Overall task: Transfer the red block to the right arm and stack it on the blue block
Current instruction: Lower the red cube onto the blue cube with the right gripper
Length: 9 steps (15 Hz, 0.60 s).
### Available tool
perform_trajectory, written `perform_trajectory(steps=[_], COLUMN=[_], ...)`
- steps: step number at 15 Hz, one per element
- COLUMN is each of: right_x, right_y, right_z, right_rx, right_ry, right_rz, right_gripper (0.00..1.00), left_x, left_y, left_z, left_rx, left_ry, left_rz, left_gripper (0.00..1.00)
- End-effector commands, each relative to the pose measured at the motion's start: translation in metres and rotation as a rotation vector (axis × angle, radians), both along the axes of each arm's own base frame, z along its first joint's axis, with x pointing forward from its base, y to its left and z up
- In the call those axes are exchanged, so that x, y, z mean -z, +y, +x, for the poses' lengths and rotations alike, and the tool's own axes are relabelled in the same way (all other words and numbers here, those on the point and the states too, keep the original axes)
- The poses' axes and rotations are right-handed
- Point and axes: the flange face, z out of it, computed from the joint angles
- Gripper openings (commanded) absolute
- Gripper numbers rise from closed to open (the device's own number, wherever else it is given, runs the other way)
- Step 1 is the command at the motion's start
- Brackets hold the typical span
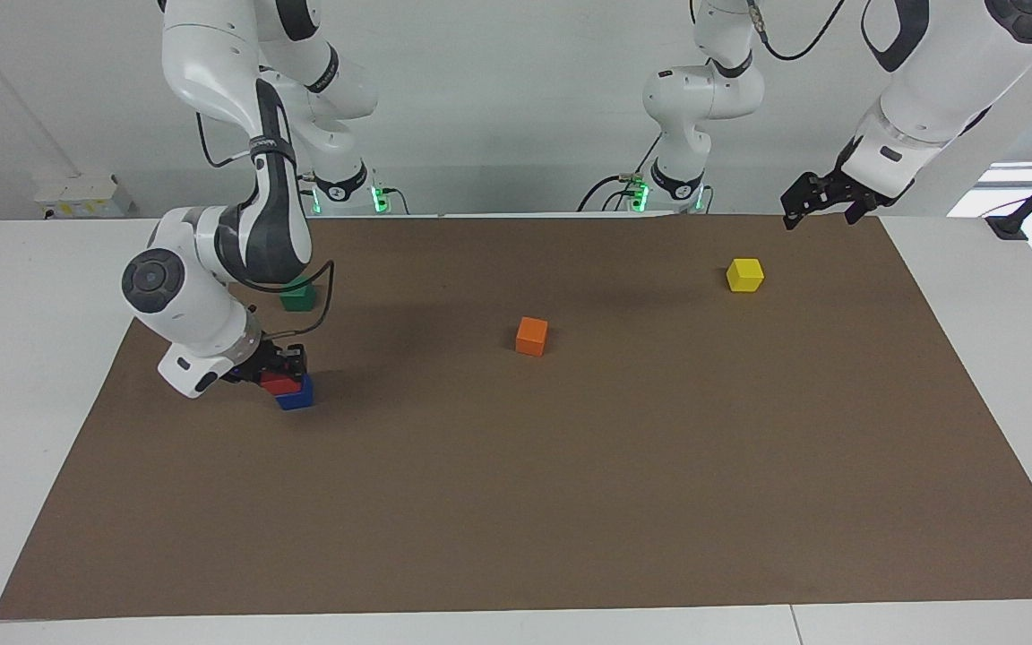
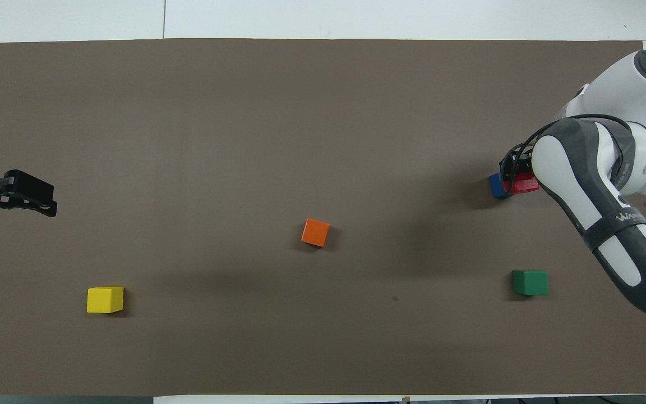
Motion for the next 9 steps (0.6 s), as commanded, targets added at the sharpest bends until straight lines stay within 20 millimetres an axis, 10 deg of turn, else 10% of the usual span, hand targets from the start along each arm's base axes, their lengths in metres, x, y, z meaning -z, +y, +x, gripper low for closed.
perform_trajectory(steps=[1,9], right_x=[-0.003,-0.048], right_y=[-0.003,0.003], right_z=[-0.001,0.005], right_rx=[-0.021,0.04], right_ry=[-0.014,-0.079], right_rz=[0.0,0.003], right_gripper=[1.0,1.0], left_x=[0.0,0.0], left_y=[0.001,0.001], left_z=[-0.003,-0.003], left_rx=[0.015,0.015], left_ry=[0.011,0.012], left_rz=[0.014,0.014], left_gripper=[1.0,1.0])
